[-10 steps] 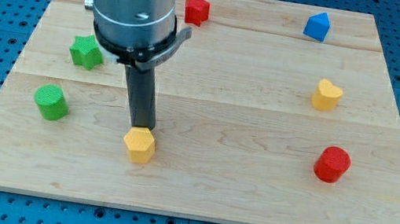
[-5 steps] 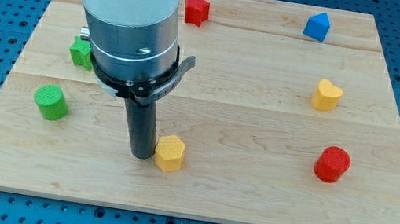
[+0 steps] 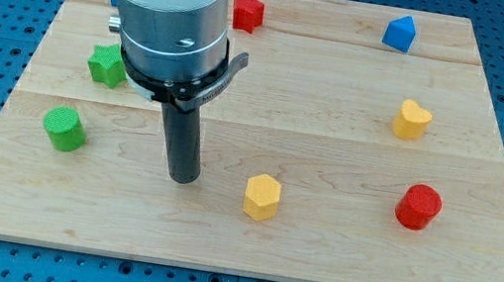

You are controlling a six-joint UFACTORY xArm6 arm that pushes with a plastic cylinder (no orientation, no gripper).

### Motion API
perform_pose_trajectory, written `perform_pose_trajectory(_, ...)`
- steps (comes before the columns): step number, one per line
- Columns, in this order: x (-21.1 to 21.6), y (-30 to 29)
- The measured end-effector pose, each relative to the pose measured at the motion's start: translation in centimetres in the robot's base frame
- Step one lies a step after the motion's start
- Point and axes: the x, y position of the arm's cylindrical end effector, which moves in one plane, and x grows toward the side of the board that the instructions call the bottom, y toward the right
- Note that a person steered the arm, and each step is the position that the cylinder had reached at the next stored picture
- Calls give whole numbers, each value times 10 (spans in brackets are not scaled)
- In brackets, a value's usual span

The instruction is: Move the yellow hexagon to the bottom center of the board

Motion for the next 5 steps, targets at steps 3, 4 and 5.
perform_pose_trajectory(3,0,80)
perform_pose_trajectory(4,-20,105)
perform_pose_trajectory(5,-21,100)
